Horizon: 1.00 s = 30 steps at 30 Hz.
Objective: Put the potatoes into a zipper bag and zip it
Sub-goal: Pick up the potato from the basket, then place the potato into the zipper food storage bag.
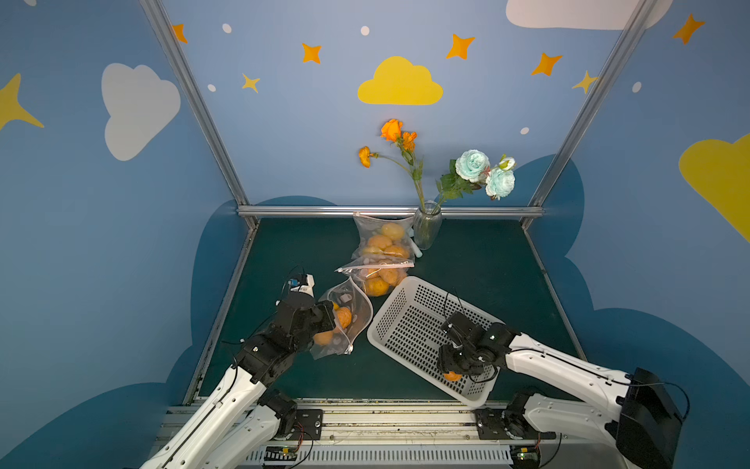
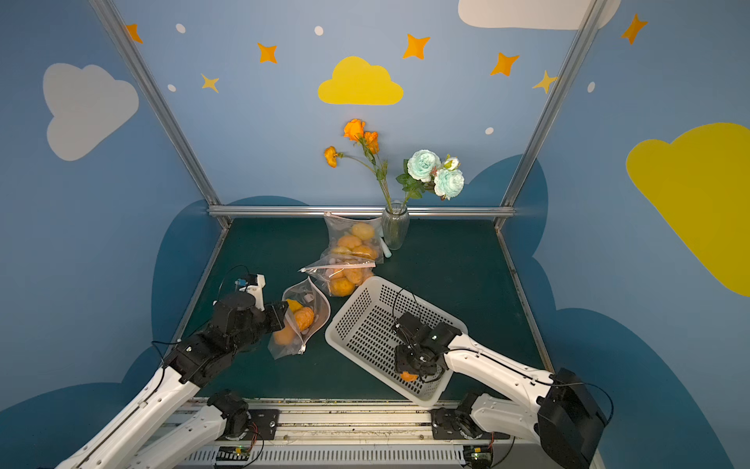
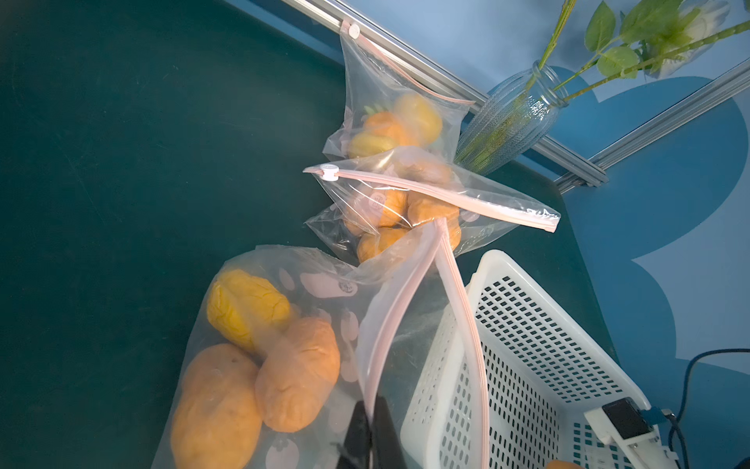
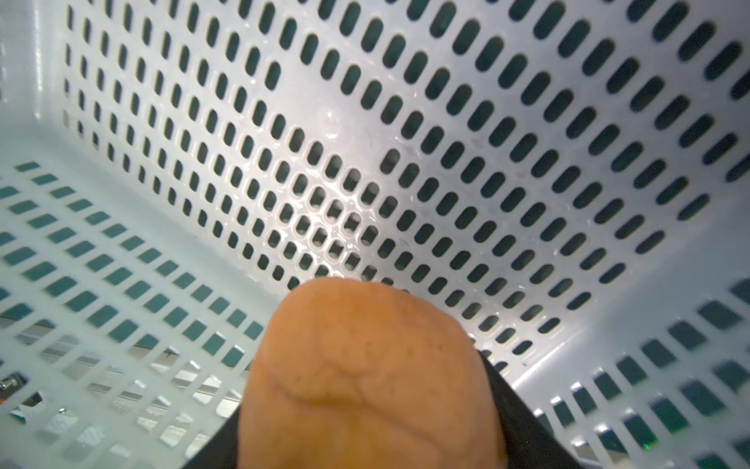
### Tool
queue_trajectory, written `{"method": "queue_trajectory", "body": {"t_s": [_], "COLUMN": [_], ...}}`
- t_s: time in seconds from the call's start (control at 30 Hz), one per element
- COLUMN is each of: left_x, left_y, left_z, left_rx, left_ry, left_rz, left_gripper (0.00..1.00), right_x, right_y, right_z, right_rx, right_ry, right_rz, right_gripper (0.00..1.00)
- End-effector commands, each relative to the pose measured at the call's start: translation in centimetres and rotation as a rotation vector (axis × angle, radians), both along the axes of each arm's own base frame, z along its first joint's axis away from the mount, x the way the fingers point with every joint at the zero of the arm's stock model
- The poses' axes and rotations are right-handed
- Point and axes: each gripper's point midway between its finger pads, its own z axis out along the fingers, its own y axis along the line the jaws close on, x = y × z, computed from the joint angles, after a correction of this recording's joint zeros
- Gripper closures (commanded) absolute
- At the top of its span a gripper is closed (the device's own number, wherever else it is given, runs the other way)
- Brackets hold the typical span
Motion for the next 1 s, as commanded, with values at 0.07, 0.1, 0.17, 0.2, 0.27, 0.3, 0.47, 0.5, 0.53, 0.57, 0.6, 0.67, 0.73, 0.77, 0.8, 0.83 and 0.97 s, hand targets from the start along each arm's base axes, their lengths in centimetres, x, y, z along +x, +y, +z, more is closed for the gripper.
{"method": "queue_trajectory", "body": {"t_s": [0.07,0.1,0.17,0.2,0.27,0.3,0.47,0.5,0.53,0.57,0.6,0.67,0.73,0.77,0.8,0.83,0.97], "left_x": [-0.2,-0.2,-0.3,-0.2,-0.2,-0.2,-0.2,-0.2,-0.1,-0.2,-0.2,-0.2,-0.2,-0.2,-0.2,-0.1,-0.1], "left_y": [-0.1,-0.1,0.0,0.0,0.1,0.0,0.0,0.0,0.0,0.0,0.0,0.0,0.0,0.0,0.0,0.0,-0.2], "left_z": [-0.3,-0.3,-0.2,-0.1,-0.1,0.0,-0.2,-0.1,-0.1,-0.1,-0.1,0.0,0.0,0.0,0.0,-0.1,-0.2], "left_rx": [0.001,0.002,0.003,0.002,0.003,0.003,0.004,0.003,0.003,0.003,0.001,0.0,-0.001,-0.001,-0.001,0.0,0.001], "left_ry": [0.007,0.006,0.006,0.004,0.002,-0.001,0.006,0.005,0.004,0.004,0.004,0.005,0.003,0.004,0.004,0.005,0.012], "left_rz": [-0.009,-0.008,-0.005,-0.004,-0.004,-0.003,-0.006,-0.004,-0.003,-0.003,-0.003,-0.004,-0.004,-0.004,-0.004,-0.003,-0.008], "left_gripper": [0.97,0.97,0.97,0.97,0.97,0.97,0.97,0.97,0.97,0.97,0.97,0.97,0.97,0.97,0.97,0.97,0.97], "right_x": [2.5,3.0,3.9,4.3,4.9,5.2,6.4,6.6,6.8,7.0,7.2,7.6,8.0,8.2,8.4,8.5,8.4], "right_y": [1.7,2.1,2.8,3.0,2.9,3.0,4.0,4.2,4.6,5.0,5.6,7.1,8.9,10.0,11.0,11.8,16.5], "right_z": [0.5,0.8,2.1,2.8,4.1,4.9,8.6,9.3,10.2,10.9,11.7,13.2,14.5,15.3,16.2,17.0,19.7], "right_rx": [0.087,0.097,0.097,0.086,0.06,0.058,0.119,0.13,0.146,0.16,0.182,0.238,0.293,0.32,0.34,0.358,0.453], "right_ry": [-0.102,-0.123,-0.157,-0.171,-0.197,-0.217,-0.324,-0.343,-0.367,-0.387,-0.41,-0.448,-0.474,-0.487,-0.499,-0.508,-0.526], "right_rz": [-0.071,-0.067,-0.036,-0.008,0.01,0.017,0.045,0.05,0.056,0.062,0.073,0.098,0.126,0.145,0.164,0.179,0.297], "right_gripper": [0.65,0.66,0.66,0.67,0.69,0.7,0.7,0.7,0.7,0.7,0.7,0.7,0.69,0.69,0.7,0.7,0.7]}}
